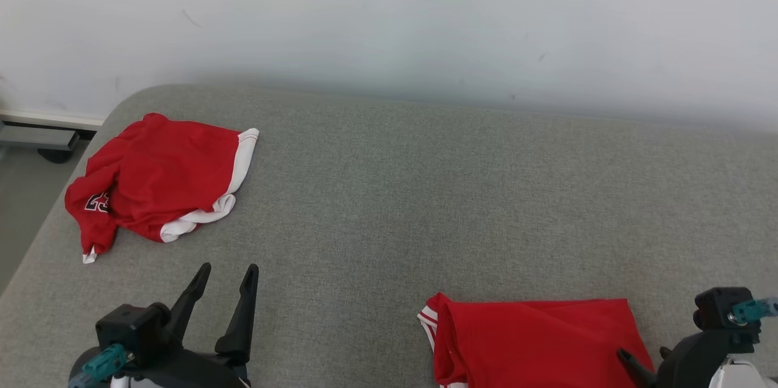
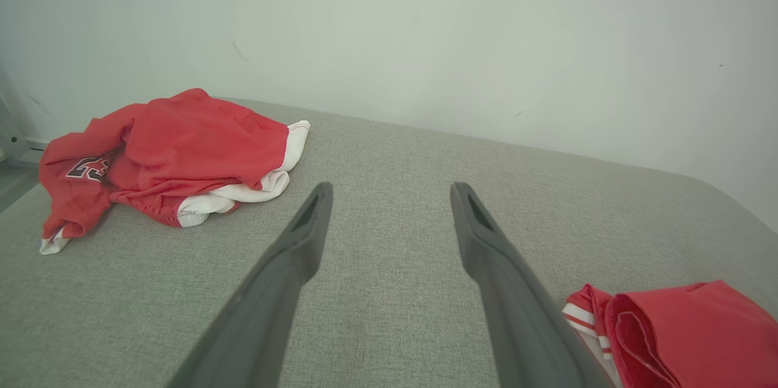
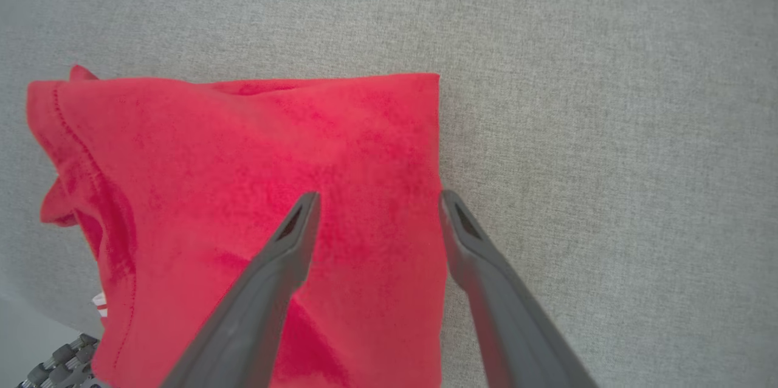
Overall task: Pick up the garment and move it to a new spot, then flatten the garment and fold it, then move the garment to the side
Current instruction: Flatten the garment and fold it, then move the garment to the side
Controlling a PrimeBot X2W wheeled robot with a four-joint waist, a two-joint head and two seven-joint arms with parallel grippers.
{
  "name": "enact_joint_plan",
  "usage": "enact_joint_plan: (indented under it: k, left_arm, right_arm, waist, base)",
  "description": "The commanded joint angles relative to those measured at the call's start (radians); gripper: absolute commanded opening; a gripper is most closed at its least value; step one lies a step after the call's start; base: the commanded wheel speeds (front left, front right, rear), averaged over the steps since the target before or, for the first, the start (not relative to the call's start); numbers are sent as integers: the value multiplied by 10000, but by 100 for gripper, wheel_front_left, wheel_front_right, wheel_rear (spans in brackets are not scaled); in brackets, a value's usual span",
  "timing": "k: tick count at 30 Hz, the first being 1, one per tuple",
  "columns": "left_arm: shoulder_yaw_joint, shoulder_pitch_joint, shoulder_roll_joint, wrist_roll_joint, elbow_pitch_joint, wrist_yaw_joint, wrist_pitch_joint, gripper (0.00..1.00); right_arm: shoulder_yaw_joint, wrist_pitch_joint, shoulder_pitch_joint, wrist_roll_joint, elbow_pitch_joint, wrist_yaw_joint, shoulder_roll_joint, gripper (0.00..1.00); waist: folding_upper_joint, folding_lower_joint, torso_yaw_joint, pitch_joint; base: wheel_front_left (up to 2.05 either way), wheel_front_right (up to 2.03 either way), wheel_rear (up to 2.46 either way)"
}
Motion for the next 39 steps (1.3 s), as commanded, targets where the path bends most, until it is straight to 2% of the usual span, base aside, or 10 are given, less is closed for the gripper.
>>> enact_joint_plan:
  k: [1,13,20,21,22,24,25,29,33,39]
  left_arm:
    - [1,-122,84,-5,-42,29,5,100]
    - [-55,-237,125,-14,-45,4,53,100]
    - [-78,-333,123,-37,1,-22,66,100]
    - [-82,-344,122,-43,1,-25,68,100]
    - [-82,-344,122,-43,1,-25,68,100]
    - [-90,-359,112,-52,8,-28,70,100]
    - [-95,-364,105,-56,13,-26,67,100]
    - [-100,-399,93,-64,13,-13,51,100]
    - [-66,-448,148,-29,-36,24,1,100]
    - [-70,-630,165,89,-69,5,-39,100]
  right_arm:
    - [-119,-89,-11,149,157,-22,-31,100]
    - [-595,-560,-425,488,2084,-22,-32,100]
    - [-322,-641,-964,945,3216,-21,-24,99]
    - [-277,-640,-1029,949,3308,-21,-24,49]
    - [-277,-640,-1029,949,3308,-21,-24,49]
    - [-121,-621,-1191,898,3417,-21,-14,8]
    - [-23,-621,-1284,872,3417,-18,-14,0]
    - [403,-501,-1660,589,3131,-18,-23,0]
    - [666,-182,-2383,-624,2695,-18,-39,0]
    - [475,-327,-3413,-1083,3118,-19,-441,0]
  waist:
    - [-1,-1,4,31]
    - [-1,-1,90,229]
    - [-1,-1,106,282]
    - [-1,-1,112,284]
    - [-1,-1,112,284]
    - [-1,-1,127,289]
    - [-1,-1,133,290]
    - [-1,-1,127,342]
    - [-1,-1,-1,529]
    - [-1,-1,-256,780]
  base:
    - [0,0,0]
    - [0,0,0]
    - [0,0,0]
    - [0,0,0]
    - [0,0,0]
    - [0,0,0]
    - [0,0,0]
    - [0,0,0]
    - [0,0,0]
    - [0,0,0]
